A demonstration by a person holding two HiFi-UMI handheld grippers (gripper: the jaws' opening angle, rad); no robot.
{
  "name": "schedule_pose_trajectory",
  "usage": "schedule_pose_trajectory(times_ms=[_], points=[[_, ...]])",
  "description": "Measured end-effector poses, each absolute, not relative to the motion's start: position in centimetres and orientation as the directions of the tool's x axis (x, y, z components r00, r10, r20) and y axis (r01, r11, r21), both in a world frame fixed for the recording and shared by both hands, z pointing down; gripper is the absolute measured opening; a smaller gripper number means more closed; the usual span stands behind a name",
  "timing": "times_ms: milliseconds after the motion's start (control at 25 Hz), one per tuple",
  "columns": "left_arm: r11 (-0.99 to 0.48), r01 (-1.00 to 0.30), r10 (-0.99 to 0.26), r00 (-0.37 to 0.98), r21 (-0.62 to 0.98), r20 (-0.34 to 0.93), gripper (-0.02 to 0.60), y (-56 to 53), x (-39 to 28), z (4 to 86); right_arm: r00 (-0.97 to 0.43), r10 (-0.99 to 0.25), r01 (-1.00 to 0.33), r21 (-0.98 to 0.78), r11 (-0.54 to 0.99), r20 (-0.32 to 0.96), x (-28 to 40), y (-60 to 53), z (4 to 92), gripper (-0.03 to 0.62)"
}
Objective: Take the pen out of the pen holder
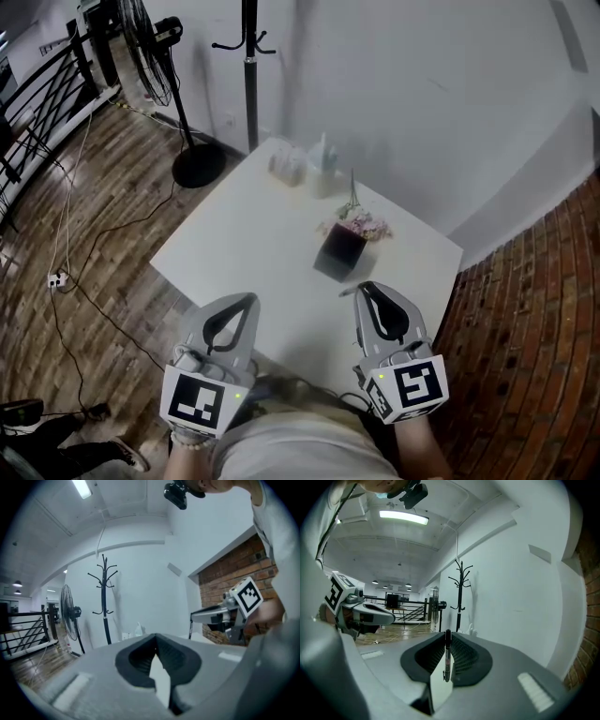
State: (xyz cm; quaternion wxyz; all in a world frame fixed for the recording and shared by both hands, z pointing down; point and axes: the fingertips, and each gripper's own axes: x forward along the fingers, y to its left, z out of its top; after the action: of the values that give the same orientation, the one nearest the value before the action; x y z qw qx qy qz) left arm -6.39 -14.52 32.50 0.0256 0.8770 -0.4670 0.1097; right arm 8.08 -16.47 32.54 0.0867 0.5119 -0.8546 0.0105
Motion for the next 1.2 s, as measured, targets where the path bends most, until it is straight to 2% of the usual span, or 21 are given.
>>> schedule_pose_trajectory(times_ms=[1200], points=[[-0.597, -0.800, -0.790, 0.572, -0.060, 0.222, -0.008, -14.0, -4.8, 32.6, -0.442, -0.884, -0.884, 0.093, 0.458, 0.153, 8.8, -15.4, 32.1, 0.040]])
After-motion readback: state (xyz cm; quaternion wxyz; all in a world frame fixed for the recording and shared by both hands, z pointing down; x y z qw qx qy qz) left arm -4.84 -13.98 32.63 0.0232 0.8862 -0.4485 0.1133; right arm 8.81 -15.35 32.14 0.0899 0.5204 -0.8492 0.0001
